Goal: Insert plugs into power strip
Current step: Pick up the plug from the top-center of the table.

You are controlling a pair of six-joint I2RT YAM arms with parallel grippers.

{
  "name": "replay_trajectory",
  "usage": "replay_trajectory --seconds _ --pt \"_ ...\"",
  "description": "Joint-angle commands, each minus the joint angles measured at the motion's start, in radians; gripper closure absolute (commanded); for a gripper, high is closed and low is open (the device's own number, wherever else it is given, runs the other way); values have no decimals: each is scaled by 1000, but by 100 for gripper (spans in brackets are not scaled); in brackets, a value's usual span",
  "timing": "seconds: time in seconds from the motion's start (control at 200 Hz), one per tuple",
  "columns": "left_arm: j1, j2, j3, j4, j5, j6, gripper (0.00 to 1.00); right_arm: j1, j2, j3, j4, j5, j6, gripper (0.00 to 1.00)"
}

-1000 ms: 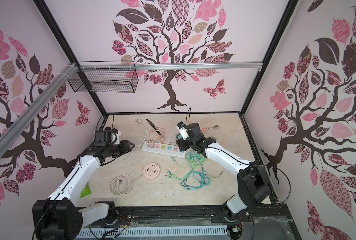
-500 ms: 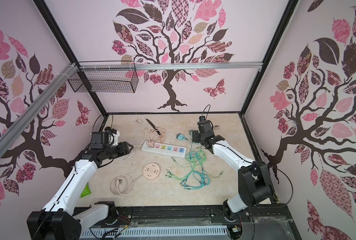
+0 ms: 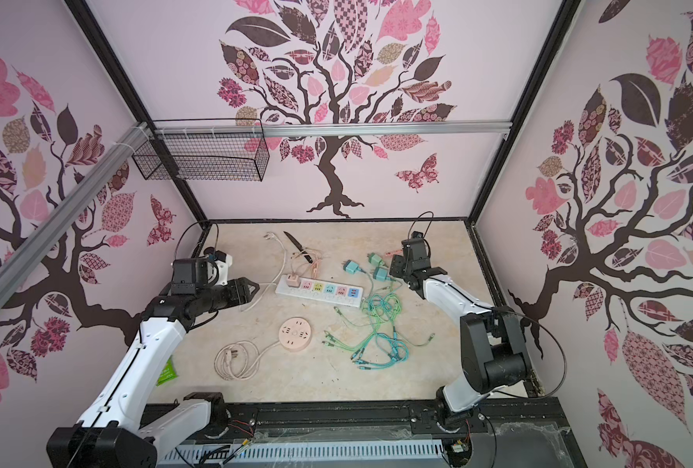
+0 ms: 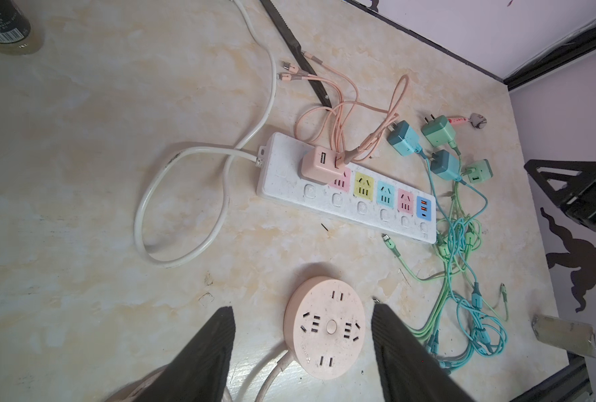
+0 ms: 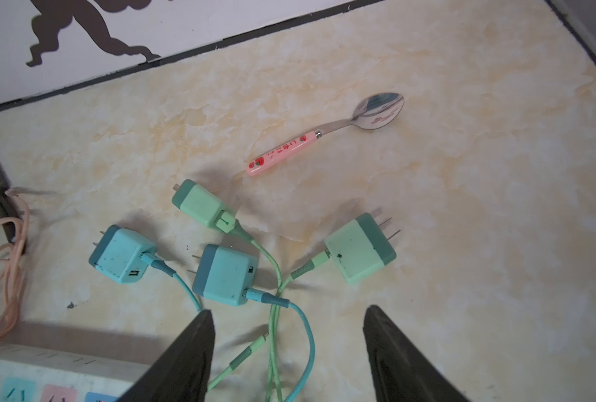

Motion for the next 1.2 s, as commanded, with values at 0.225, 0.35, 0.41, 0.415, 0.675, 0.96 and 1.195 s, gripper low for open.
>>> replay_trajectory --seconds 0.225,0.35,0.41,0.415,0.675,0.96,1.195 --pt "5 -79 50 -63 34 65 33 2 118 67 -11 -141 -284 39" --pt "6 -98 53 -67 48 70 33 2 151 96 -42 -145 -464 40" --pt "7 -102 55 -69 54 74 33 2 167 111 -53 -139 -531 41" --pt "6 -102 54 -68 54 74 33 2 168 113 -53 -139 -537 41" --pt "5 -104 58 -79 67 92 32 2 223 161 -52 -265 -717 38" --pt "5 -116 57 -80 70 95 32 -36 328 302 -169 -361 -815 40" --pt "5 -130 57 -85 65 97 32 -39 378 364 -241 -392 -897 42"
